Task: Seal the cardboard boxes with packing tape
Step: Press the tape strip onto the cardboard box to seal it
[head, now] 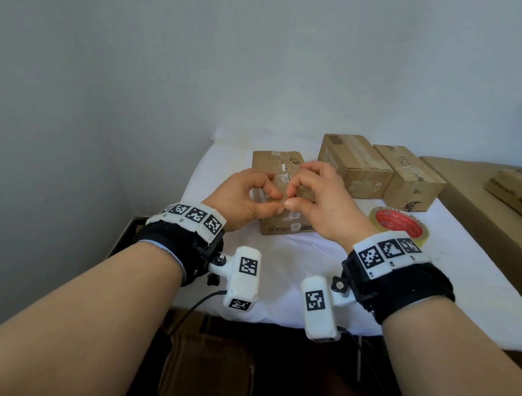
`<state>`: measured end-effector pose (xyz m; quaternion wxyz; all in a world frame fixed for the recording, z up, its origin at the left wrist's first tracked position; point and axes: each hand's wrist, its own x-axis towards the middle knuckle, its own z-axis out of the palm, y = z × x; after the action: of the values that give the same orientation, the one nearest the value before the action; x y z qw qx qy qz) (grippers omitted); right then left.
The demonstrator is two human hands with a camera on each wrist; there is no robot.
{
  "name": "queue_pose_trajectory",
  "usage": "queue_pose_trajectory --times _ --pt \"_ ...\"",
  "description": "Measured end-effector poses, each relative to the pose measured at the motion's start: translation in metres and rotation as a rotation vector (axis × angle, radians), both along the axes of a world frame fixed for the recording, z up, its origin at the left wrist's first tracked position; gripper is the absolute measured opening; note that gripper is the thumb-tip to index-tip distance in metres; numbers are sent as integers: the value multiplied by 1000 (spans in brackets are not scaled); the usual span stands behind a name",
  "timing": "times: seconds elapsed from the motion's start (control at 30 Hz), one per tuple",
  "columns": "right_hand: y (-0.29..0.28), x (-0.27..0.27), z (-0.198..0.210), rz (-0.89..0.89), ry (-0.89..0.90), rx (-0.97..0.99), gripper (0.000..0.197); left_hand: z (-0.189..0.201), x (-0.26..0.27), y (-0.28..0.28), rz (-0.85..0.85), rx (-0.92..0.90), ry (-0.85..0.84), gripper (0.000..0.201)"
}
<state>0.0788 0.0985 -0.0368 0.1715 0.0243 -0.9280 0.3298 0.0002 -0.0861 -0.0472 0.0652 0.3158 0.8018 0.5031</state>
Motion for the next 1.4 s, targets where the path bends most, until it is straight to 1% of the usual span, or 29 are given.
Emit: queue_pose_trajectory --times 0.1,0.27,0.47,0.67,0.87,0.93,1.03,1.07,1.13,1.2,1.3,1.4 --pt "0 -1 -2 7 5 43 23 -1 -1 -2 -17 5 -18 23" --pt "2 -1 -3 21 -2 38 12 -5 -1 -1 -28 46 -53 24" --pt "-6 -2 -7 -4 5 68 17 -8 -2 -1 -33 71 -61 22" --pt "-5 0 -14 -8 31 154 22 -9 -3 -1 -43 63 -53 27" --pt "-6 1 -16 -6 38 157 27 -9 -2 -2 -57 59 -66 33" --pt "-6 0 -15 -1 20 160 32 -9 -3 -3 -66 46 -57 38" --pt "-2 1 -14 6 -48 192 48 -11 -6 -6 -88 20 -53 45" --pt "0 2 -13 3 -70 184 51 -12 -6 -6 -96 16 -59 46" --pt "2 4 -9 -1 -90 132 50 -12 -8 -7 -110 26 -83 45" --pt "1 4 -6 -9 -81 79 46 -10 -9 -8 -125 47 -117 39" --pt "-3 1 -8 -34 -48 79 42 -8 -12 -10 -169 74 -173 28" --pt "-4 -2 -13 -44 -21 103 39 -8 -16 -13 -187 72 -198 30"
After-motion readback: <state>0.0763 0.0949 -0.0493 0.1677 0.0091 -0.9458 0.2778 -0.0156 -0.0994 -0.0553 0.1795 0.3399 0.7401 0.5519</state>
